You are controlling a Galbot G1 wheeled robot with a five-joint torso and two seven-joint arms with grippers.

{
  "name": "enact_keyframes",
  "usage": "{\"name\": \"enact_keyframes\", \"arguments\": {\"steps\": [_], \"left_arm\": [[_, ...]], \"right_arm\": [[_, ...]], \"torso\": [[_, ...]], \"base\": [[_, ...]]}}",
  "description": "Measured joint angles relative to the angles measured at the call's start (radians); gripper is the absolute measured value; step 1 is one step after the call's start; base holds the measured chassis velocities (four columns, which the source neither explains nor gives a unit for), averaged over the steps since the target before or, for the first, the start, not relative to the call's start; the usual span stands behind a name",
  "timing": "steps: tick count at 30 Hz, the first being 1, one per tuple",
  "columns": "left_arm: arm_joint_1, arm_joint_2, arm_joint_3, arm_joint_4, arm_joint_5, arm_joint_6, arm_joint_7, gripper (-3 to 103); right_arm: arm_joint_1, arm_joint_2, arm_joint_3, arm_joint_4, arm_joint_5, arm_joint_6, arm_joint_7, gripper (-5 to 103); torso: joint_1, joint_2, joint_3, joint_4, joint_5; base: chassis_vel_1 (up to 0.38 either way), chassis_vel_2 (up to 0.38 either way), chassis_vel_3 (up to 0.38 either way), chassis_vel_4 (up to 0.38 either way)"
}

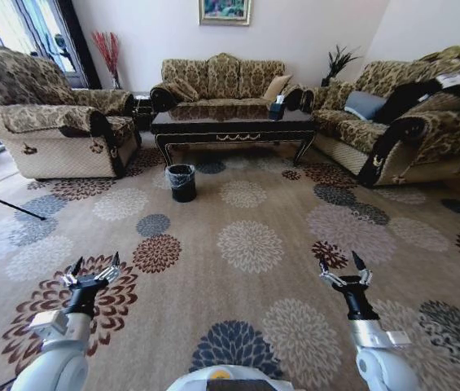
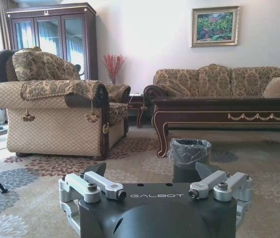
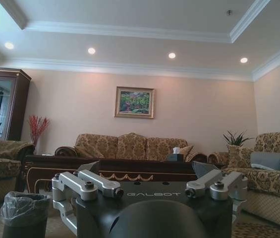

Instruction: Move to the front of the table and pick up the trash from the floor, then place it into the trash bin.

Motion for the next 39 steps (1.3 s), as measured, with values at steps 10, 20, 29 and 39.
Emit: {"name": "enact_keyframes", "arguments": {"steps": [10, 20, 29, 39], "left_arm": [[-0.023, -0.005, -0.006, 0.013, -0.008, -0.029, -0.033, 100], [-0.027, -0.011, -0.007, 0.030, 0.038, -0.068, -0.014, 100], [-0.039, -0.023, -0.007, 0.054, 0.031, -0.124, 0.015, 100], [-0.042, -0.034, -0.004, 0.038, 0.042, -0.132, 0.025, 100]], "right_arm": [[-0.002, 0.004, -0.002, 0.002, -0.014, -0.006, 0.024, 100], [0.004, 0.006, -0.002, 0.017, -0.014, -0.012, 0.051, 100], [0.005, -0.001, -0.001, 0.021, -0.019, -0.017, 0.047, 100], [0.004, -0.015, 0.001, 0.050, 0.020, -0.021, 0.053, 100]], "torso": [[0.000, 0.000, 0.000, -0.0002, 0.0000], [0.000, 0.000, 0.000, 0.0000, -0.0001], [0.000, 0.000, 0.000, -0.0001, 0.0000], [0.000, 0.000, 0.000, -0.0002, 0.0001]], "base": [[0.000, 0.000, 0.000, 0.000], [0.000, 0.000, 0.000, 0.000], [0.000, 0.000, 0.000, 0.000], [0.000, 0.000, 0.000, 0.000]]}}
